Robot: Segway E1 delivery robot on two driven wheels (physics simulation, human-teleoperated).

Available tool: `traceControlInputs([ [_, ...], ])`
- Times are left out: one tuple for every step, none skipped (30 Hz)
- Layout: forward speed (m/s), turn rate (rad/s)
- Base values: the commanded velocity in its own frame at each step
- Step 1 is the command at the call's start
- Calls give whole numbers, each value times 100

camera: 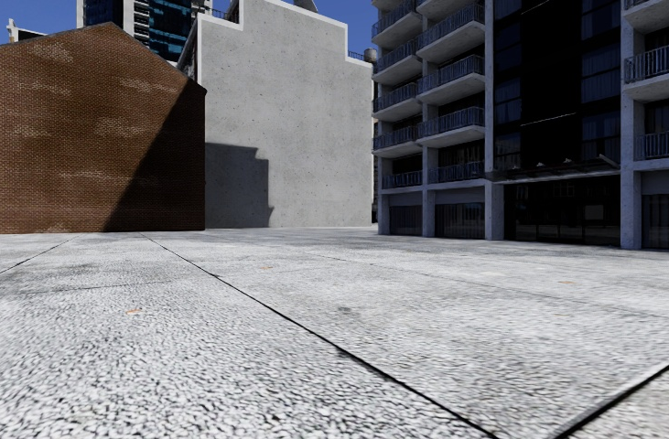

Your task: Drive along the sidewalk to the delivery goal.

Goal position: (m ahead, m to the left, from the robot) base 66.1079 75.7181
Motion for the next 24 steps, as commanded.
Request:
traceControlInputs([
  [0,0],
  [0,0],
  [0,0],
  [0,0],
  [0,0],
  [0,0],
  [0,0],
  [0,0],
  [0,0],
  [0,4],
  [0,4],
  [195,23],
  [200,37],
  [200,49],
  [200,49],
  [200,53],
  [200,54],
  [200,54],
  [200,54],
  [200,54],
  [200,54],
  [200,54],
  [200,54],
  [200,54],
])
